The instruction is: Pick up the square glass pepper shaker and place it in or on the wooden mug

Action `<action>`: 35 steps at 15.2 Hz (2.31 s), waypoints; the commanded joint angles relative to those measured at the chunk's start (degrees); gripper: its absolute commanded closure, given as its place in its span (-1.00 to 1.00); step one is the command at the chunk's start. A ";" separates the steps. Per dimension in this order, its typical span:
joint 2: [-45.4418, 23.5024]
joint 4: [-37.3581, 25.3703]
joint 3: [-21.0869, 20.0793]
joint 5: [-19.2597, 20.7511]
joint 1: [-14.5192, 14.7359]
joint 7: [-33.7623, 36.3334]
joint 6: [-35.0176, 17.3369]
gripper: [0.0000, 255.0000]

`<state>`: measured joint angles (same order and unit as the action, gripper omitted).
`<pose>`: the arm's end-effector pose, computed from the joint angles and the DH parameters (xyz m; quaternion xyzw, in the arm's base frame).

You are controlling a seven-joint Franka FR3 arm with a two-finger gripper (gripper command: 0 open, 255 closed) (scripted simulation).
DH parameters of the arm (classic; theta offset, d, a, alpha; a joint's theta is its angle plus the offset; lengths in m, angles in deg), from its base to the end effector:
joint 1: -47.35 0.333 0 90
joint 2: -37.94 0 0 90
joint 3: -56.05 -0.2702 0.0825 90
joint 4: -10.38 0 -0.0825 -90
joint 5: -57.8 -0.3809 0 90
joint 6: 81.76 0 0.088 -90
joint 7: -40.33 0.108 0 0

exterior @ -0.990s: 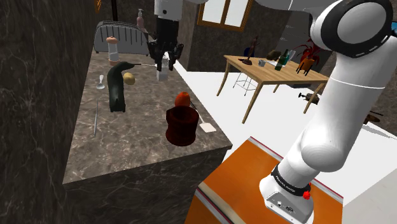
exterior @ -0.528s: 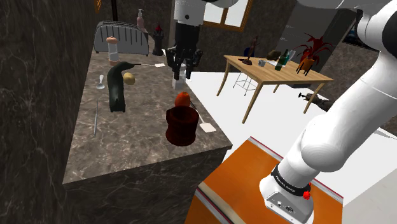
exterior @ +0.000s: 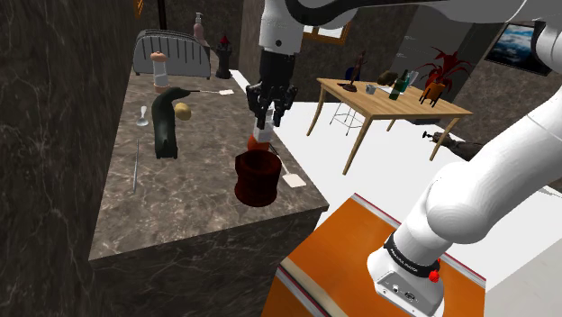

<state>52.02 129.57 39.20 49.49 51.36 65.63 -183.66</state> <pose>0.4486 0.1911 0.4774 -0.9970 0.0613 0.0435 0.0198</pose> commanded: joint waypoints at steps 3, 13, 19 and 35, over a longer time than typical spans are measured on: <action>-0.37 2.64 -0.17 -0.05 0.06 -0.18 -3.01 1.00; -1.56 7.23 -0.58 -0.09 0.18 -0.39 -8.78 1.00; -1.56 7.23 -0.58 -0.09 0.18 -0.39 -8.78 -1.00; -0.73 0.73 0.09 0.20 -0.18 -0.35 -1.43 -1.00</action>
<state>51.29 130.33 39.29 49.69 51.18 65.28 -185.12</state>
